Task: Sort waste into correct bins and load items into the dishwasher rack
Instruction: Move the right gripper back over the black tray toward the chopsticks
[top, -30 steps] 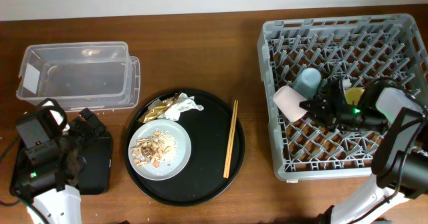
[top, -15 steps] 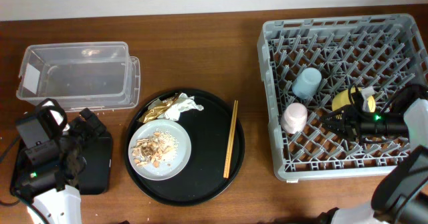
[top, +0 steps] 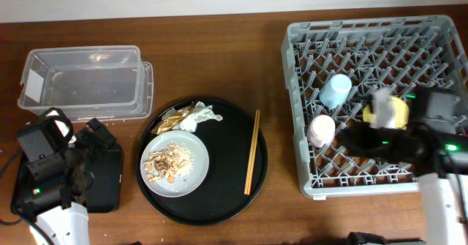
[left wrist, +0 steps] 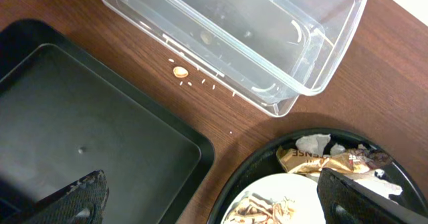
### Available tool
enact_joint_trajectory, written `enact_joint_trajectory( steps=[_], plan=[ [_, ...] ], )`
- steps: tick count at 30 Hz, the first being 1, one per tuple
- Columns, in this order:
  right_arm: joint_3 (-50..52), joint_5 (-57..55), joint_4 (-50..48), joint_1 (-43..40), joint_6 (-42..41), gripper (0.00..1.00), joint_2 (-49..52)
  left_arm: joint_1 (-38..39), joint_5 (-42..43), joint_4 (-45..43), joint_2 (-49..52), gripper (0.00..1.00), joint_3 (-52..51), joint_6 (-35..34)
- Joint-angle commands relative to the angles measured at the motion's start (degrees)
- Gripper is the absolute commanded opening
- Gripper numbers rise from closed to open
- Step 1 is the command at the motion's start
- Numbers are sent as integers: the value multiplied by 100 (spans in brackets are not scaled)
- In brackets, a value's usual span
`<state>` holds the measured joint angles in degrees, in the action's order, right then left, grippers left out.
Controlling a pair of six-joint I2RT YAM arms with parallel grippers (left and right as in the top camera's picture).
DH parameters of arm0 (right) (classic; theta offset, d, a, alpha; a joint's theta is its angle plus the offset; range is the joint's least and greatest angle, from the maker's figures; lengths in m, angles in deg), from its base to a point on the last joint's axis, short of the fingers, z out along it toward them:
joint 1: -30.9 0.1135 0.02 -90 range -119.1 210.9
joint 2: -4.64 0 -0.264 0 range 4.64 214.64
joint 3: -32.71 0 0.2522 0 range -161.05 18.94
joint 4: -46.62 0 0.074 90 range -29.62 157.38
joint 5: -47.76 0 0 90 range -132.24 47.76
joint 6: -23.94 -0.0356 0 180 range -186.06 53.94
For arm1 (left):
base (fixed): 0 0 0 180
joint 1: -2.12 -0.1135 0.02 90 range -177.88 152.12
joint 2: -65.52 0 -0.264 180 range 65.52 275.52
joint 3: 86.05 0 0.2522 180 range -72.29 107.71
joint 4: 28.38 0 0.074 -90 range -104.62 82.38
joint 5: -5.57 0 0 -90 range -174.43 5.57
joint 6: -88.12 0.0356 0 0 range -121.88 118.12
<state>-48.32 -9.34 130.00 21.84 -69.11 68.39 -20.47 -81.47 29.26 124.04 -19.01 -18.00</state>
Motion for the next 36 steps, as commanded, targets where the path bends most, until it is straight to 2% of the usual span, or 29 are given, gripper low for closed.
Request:
enact_joint_trajectory(
  steps=[1,2,5,11,12,13,17,22,26,36],
  plan=[
    [-181,-844,-343,1659,-868,8,326,-24,-24,-7,-7,99,83,-37],
    [-393,-1493,-365,2393,-1248,11,691,-24,-24,-7,-7,99,83,-37],
    [-931,-2518,-345,3418,-1899,17,1797,-24,-24,-7,-7,99,83,-35],
    [-1355,-3235,-1062,4111,-3062,17,3727,-24,-24,-7,-7,99,83,-35],
    [-1355,-3239,-1261,4190,-3097,18,3882,-24,-24,-7,-7,99,83,-37],
    [-1355,-3261,-1539,4323,-3217,24,4046,-24,-24,-7,-7,99,83,-35],
    [-1353,-3974,-1843,4704,-4026,26,4345,-24,-24,-7,-7,99,83,-37],
    [-1327,-4597,-1978,4918,-4594,26,4656,-24,-24,-4,-7,99,83,-35],
    [-1327,-4605,-2046,4918,-4697,25,4979,-24,-24,-7,-7,99,83,-37],
    [-1314,-4540,-2168,4924,-4697,25,5014,-24,-24,-7,-7,99,83,-37]
  ],
)
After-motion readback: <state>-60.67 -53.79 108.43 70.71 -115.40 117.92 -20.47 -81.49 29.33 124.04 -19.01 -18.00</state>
